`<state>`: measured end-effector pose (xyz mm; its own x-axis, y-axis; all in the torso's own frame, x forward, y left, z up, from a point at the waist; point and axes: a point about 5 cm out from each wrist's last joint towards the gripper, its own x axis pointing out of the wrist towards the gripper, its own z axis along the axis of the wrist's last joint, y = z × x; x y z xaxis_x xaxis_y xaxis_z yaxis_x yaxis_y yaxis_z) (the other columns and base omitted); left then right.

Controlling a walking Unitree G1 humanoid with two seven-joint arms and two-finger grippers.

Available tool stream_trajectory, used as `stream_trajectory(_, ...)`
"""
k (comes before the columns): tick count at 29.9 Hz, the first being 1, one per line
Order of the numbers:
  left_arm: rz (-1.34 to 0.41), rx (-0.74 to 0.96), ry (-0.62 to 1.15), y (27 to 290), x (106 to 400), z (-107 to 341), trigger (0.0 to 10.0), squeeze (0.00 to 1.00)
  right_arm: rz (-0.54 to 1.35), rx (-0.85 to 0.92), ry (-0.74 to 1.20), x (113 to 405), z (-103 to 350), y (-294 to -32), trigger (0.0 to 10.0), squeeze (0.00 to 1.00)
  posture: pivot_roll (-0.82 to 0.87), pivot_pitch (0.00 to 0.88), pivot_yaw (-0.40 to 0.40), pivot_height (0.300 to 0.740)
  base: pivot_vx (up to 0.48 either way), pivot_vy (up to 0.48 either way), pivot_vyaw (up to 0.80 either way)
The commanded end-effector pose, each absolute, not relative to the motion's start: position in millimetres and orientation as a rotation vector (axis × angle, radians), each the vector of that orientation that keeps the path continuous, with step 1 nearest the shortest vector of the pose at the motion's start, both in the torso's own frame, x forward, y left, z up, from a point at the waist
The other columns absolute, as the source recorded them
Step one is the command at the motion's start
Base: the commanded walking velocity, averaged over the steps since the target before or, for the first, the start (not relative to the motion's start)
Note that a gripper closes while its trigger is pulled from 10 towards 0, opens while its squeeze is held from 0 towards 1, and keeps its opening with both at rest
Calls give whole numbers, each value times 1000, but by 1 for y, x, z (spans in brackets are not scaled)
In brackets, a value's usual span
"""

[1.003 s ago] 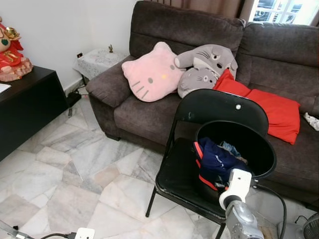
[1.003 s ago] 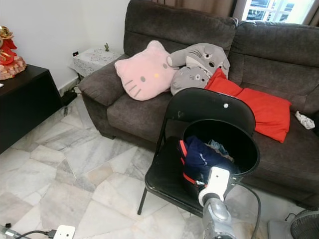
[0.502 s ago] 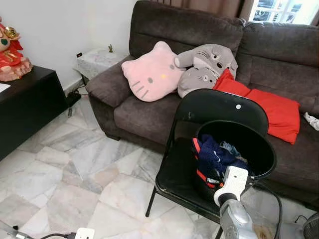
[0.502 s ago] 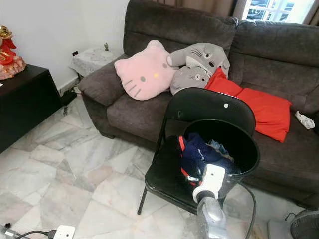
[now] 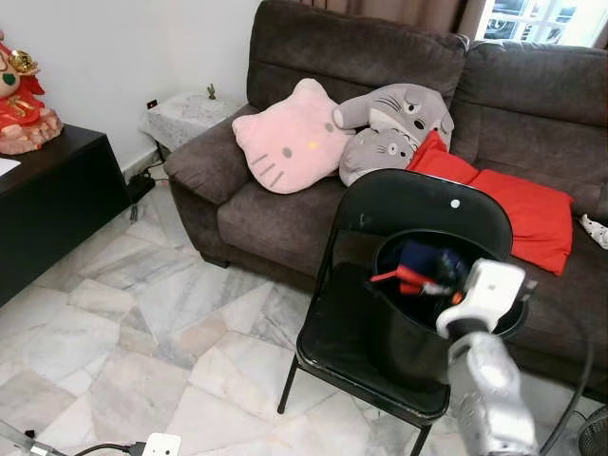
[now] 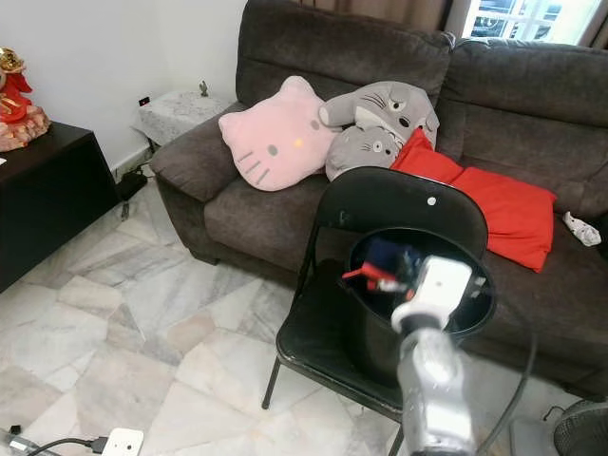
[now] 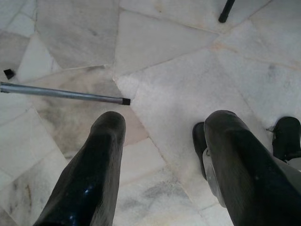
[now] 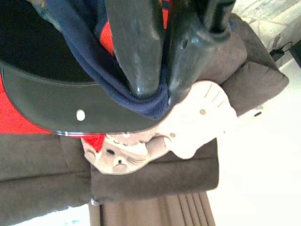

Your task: Hang hanger

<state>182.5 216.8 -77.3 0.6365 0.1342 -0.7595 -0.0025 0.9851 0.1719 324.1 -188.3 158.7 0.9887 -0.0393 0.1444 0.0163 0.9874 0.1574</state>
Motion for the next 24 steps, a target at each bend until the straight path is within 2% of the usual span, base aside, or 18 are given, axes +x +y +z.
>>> stream_trajectory(1, 58, 182, 901, 216, 179, -79, 10000, 0, -22, 146, -246, 325, 193, -193, 0, 0, 36, 12, -6, 740, 0, 0, 0)
stream_trajectory(5, 58, 180, 900, 216, 180, -79, 10000, 0, -20, 96, -329, 323, 237, -209, 0, 0, 22, 10, -6, 740, 0, 0, 0)
stream_trajectory(10, 57, 179, 899, 216, 180, -79, 10000, 0, -2, 81, -340, 320, 253, -215, 0, 0, 20, 10, -6, 740, 0, 0, 0)
stream_trajectory(15, 53, 178, 900, 216, 180, -79, 10000, 0, 77, -90, -188, 314, 254, -219, 0, 0, 12, 10, -2, 740, 0, 0, 0)
stream_trajectory(18, 54, 178, 901, 216, 180, -79, 10000, 0, -59, -80, -225, 314, 267, -243, 0, 0, 12, 7, 0, 740, 0, 0, 0)
stream_trajectory(19, 55, 179, 900, 216, 180, -79, 10000, 0, -154, -63, -275, 313, 280, -263, 0, 0, 4, 4, 3, 740, 0, 0, 0)
stream_trajectory(21, 53, 180, 900, 216, 181, -79, 10000, 0, -227, -118, -296, 312, 292, -283, 0, 0, -5, 1, 6, 740, 0, 0, 0)
stream_trajectory(24, 52, 181, 900, 216, 181, -79, 10000, 0, -264, -164, -294, 312, 299, -295, 0, 0, -9, 0, 7, 740, 0, 0, 0)
